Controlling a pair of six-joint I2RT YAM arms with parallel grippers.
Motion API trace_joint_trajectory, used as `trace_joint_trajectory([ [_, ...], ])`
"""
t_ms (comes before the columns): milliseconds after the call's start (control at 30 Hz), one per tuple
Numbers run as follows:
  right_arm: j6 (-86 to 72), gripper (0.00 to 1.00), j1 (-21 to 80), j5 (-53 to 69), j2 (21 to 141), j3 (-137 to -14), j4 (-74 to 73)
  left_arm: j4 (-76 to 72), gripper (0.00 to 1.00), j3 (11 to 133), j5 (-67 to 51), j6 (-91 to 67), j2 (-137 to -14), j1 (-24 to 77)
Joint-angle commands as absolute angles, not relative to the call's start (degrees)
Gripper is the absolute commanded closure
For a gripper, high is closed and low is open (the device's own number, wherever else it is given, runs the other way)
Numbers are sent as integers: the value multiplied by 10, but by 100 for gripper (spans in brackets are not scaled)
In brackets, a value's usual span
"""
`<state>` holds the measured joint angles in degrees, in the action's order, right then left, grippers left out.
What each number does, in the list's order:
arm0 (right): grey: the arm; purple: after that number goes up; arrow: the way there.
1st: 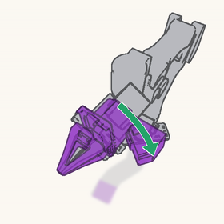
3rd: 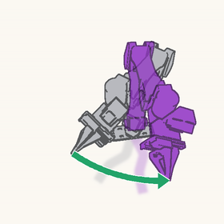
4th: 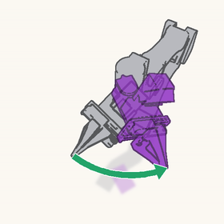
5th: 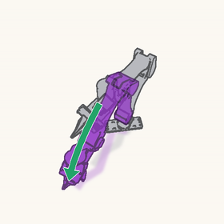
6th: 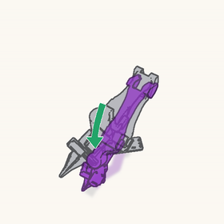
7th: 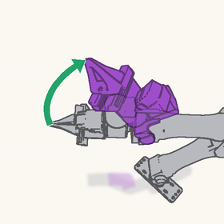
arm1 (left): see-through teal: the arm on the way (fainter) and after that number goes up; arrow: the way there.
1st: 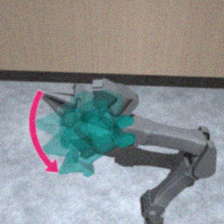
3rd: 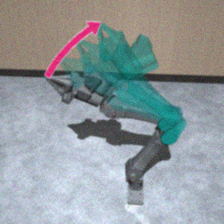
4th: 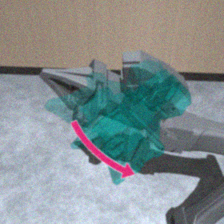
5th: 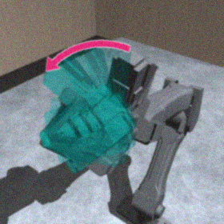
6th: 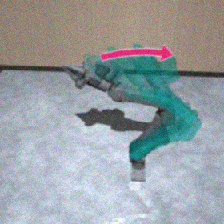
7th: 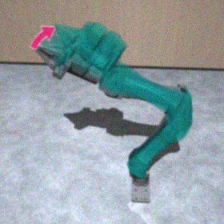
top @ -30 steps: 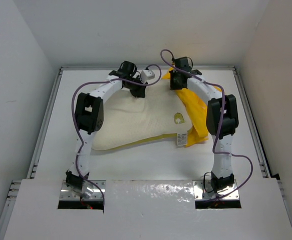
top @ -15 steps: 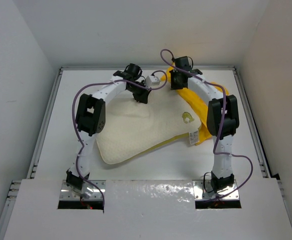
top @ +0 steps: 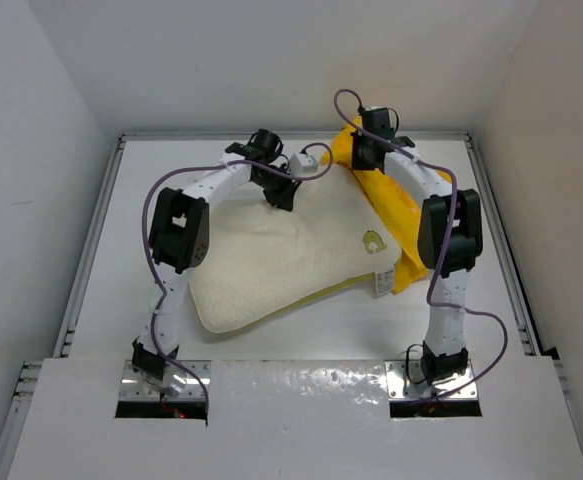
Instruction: Put the pillow into the pillowcase
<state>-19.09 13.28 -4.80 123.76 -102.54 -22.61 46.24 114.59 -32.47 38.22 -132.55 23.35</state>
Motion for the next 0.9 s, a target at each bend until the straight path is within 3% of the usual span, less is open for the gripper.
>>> trace_joint_trajectory([
  [0, -191, 100, 122, -70, 1226, -1042, -171, 520, 100, 1134, -342, 376, -1293, 247],
  [367, -190, 100, 139, 28, 1195, -1032, -165, 449, 100, 1173, -322, 247, -1314, 252],
  [600, -176, 100, 184, 76, 1116, -937, -176, 411, 100, 1195, -302, 161, -1322, 258],
  [867, -126, 100, 185, 181, 1018, -854, -293, 359, 100, 1152, -210, 105, -1281, 221],
])
